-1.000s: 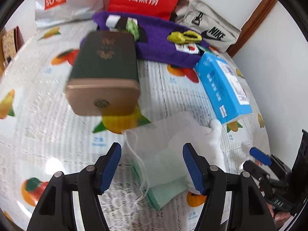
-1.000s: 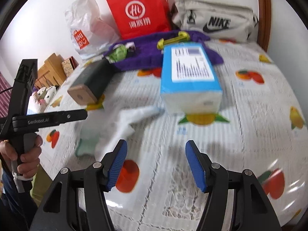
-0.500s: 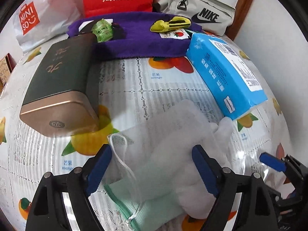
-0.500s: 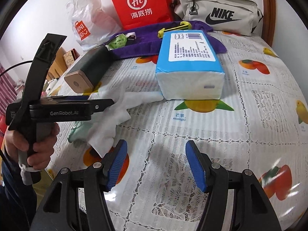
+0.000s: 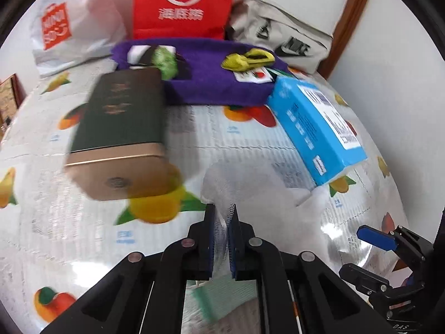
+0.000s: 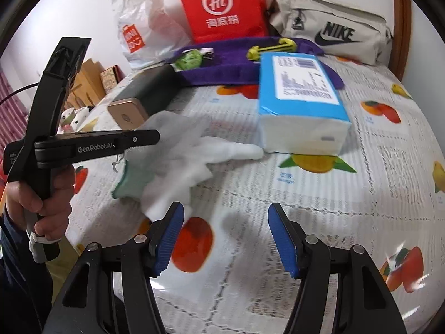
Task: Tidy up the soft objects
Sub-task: 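Grasp the white mesh pouch with the left tool while the right tool grasps the white sock, then lift and carry the mesh pouch and the sock toward the purple towel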
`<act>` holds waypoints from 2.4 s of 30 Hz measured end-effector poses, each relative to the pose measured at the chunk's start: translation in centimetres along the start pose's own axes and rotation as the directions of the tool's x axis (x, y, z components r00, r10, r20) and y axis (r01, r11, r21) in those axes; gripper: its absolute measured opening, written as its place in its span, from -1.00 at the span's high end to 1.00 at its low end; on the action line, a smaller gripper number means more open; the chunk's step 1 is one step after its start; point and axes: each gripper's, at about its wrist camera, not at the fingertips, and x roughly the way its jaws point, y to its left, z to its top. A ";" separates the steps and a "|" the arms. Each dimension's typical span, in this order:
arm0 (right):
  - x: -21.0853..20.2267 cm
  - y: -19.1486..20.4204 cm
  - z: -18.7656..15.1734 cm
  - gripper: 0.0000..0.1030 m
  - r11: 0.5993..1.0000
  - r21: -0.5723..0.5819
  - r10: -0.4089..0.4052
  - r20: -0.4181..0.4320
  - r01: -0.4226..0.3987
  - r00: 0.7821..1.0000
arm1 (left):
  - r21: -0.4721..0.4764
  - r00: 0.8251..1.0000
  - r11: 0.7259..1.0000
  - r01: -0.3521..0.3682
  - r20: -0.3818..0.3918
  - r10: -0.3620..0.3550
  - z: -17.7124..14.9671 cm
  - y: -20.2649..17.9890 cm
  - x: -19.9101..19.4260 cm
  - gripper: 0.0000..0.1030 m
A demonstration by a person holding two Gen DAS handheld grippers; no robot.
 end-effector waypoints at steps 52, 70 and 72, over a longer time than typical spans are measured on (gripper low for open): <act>-3.4 -2.9 -2.5 0.77 0.982 0.124 -0.157 0.114 0.142 0.981 | -0.105 0.992 0.990 -0.097 0.071 0.105 -3.8 5.5 -4.1 0.84; -8.4 -1.2 1.5 0.78 0.992 0.098 -0.098 0.251 0.075 0.963 | -0.108 0.983 0.994 -0.026 0.178 0.045 -0.7 5.1 -9.6 0.85; -8.5 -0.9 2.3 0.78 0.994 0.091 -0.084 0.258 0.063 0.962 | -0.104 0.982 0.994 -0.016 0.187 0.036 0.0 5.1 -10.0 0.85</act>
